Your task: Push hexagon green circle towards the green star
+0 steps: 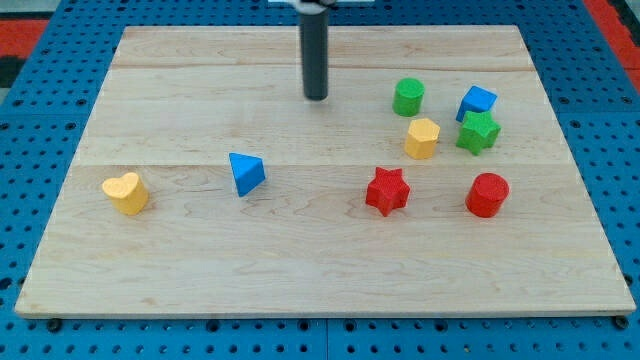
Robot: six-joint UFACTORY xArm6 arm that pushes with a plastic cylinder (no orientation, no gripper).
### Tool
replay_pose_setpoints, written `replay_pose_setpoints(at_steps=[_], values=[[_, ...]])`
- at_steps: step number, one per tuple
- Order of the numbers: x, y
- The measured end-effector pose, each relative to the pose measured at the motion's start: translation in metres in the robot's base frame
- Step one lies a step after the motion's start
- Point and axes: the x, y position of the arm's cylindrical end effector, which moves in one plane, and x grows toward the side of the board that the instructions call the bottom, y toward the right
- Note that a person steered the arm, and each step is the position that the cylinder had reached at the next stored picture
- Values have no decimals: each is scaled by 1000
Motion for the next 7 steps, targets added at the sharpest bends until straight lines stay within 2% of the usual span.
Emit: replay_pose_setpoints(at_steps=[1,3,4,5,7], values=[[-11,67],[50,104],[52,35],[86,-19],[203,-12]])
